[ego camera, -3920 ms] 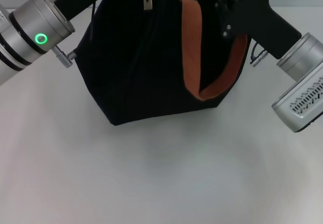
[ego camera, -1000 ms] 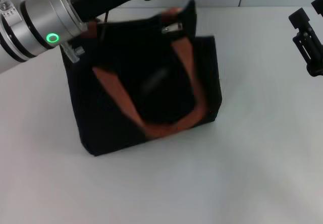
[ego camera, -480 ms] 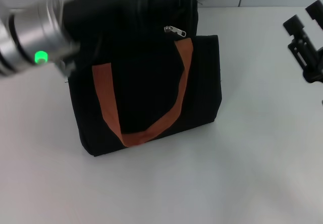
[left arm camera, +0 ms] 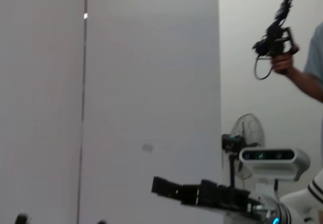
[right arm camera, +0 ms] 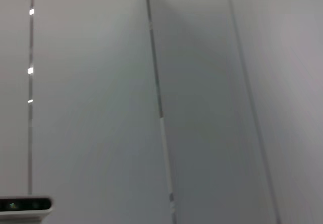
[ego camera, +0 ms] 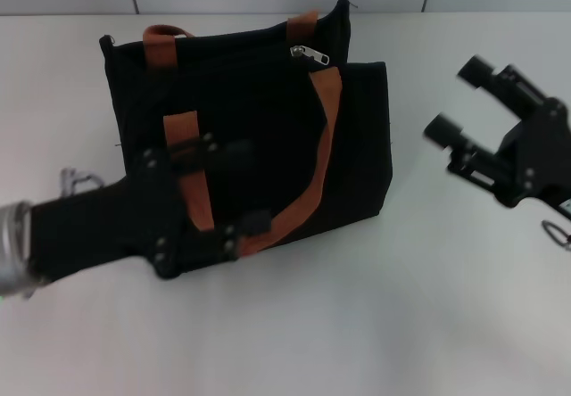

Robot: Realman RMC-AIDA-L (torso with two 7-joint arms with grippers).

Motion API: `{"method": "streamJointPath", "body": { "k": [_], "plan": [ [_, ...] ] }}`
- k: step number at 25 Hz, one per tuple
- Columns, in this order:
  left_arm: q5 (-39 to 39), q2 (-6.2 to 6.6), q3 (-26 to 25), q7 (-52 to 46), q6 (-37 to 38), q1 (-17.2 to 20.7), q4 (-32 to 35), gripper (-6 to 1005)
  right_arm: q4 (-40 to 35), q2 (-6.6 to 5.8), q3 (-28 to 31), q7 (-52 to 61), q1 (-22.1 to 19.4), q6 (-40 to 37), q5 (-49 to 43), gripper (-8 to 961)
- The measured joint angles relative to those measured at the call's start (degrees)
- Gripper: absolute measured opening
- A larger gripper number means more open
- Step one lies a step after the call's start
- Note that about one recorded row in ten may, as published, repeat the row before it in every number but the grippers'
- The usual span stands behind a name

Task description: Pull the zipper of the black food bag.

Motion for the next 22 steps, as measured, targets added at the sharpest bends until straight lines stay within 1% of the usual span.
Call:
{"method": "streamJointPath", "body": {
  "k": [1,2,3,5,6,7,8,11,12,15,17,18,22],
  "plan": [
    [0.3,0.68,-0.1,1.9,-0.3,3.8,-0.4,709,-0.1,0.0,0.0,0.5,0.4,0.0,-1.8,769],
    [0.3,0.86,-0.1,3.0,-0.3,5.4,-0.5,709,-0.2,0.0,0.0,1.3,1.7,0.2,-5.9,778],
    [0.3,0.86,-0.1,3.0,-0.3,5.4,-0.5,709,-0.2,0.0,0.0,1.3,1.7,0.2,-5.9,786],
    [0.3,0.9,-0.2,5.0,-0.3,7.6,-0.7,709,-0.6,0.0,0.0,3.2,3.1,0.9,-10.6,802],
    [0.3,0.88,-0.2,6.0,-0.3,8.5,-0.9,709,-0.9,0.0,0.0,4.3,3.8,1.3,-13.5,810],
    [0.3,0.77,-0.6,7.4,-0.3,9.5,-1.8,709,-1.3,0.04,0.0,5.9,5.3,2.2,-18.8,818],
    [0.3,0.77,-0.6,7.4,-0.3,9.5,-1.8,709,-1.3,0.04,0.0,5.9,5.3,2.2,-18.8,827],
    [0.3,0.76,-1.1,8.2,-0.4,9.4,-3.5,709,-1.3,0.3,0.0,6.4,6.8,3.7,-23.7,843],
    [0.8,0.8,-1.0,8.2,-0.5,8.9,-4.4,709,-1.0,0.44,0.0,6.4,7.1,4.8,-25.0,843],
    [1.6,0.69,-1.0,8.2,-0.8,8.4,-4.7,709,-0.8,0.49,0.0,6.4,7.2,5.2,-25.5,843],
    [3.8,0.14,-1.3,8.4,-1.9,7.8,-4.9,709,-0.6,0.51,0.0,6.5,6.9,5.2,-25.6,843],
    [3.8,0.14,-1.3,8.4,-1.9,7.8,-4.9,709,-0.6,0.51,0.0,6.5,6.9,5.2,-25.6,843],
    [6.3,-0.79,-1.3,9.1,-2.9,7.0,-5.0,709,0.5,0.52,0.0,6.2,6.8,5.5,-25.7,843]
  ]
}}
